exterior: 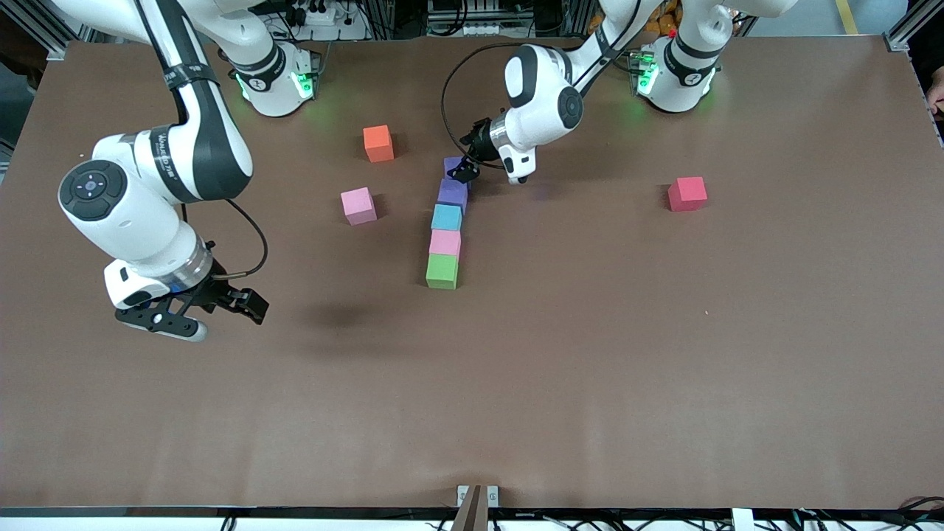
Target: Arrange blocks into number 1
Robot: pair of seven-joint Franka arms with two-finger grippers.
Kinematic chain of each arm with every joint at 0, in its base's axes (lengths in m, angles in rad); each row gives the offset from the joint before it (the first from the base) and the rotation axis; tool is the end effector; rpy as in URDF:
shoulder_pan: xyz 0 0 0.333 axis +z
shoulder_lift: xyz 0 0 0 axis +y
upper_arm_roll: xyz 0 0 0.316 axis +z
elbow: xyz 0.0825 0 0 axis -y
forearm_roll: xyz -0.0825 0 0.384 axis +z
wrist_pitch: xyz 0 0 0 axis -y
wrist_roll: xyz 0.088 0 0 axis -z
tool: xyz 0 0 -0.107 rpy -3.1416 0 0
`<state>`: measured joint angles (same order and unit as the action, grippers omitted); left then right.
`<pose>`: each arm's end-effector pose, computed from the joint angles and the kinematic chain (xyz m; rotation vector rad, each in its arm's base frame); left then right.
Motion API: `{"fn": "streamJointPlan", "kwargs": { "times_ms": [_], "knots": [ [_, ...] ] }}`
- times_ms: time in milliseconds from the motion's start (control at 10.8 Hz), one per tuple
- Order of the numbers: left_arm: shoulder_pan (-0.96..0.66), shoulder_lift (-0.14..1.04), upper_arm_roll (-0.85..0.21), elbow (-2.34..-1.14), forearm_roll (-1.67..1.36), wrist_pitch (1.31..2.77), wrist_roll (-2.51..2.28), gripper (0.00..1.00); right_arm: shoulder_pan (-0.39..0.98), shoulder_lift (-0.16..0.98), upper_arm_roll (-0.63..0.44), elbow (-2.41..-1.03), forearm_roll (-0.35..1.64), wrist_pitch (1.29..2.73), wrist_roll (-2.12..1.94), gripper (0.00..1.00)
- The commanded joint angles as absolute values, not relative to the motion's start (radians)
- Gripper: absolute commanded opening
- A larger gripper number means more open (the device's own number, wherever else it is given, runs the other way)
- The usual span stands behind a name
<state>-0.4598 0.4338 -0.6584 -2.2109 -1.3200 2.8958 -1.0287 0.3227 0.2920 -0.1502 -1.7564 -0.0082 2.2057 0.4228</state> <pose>0.2866 -0.4660 0.2172 2.0806 1.5419 -0.7482 0.6413 0.1194 0.4187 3.1085 -0.3689 0.2634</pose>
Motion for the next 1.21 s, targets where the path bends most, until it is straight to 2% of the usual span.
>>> {"fn": "streamJointPlan", "kwargs": {
  "times_ms": [0,464,742,1113],
  "knots": [
    [-0.445,0.329,-0.655,-2.279,-1.348,2.898,-1.032,1.00,0.302,0.331,-0.140,-1.733,-0.020,2.233,0.439,1.00],
    [-0.267,0.258,-0.655,-2.351,-1.162,2.843,-1.032,1.00,0.278,0.321,-0.140,-1.675,-0.028,2.171,0.419,1.00],
    [-0.071,0.213,-0.655,-2.323,-0.869,2.547,-1.101,1.00,0.278,0.318,-0.140,-1.522,-0.029,1.917,0.405,1.00],
    [0.093,0.218,-0.655,-2.183,-0.533,2.271,-1.200,1.00,0.235,0.308,-0.141,-1.488,-0.029,1.837,0.263,1.00]
  ]
}}
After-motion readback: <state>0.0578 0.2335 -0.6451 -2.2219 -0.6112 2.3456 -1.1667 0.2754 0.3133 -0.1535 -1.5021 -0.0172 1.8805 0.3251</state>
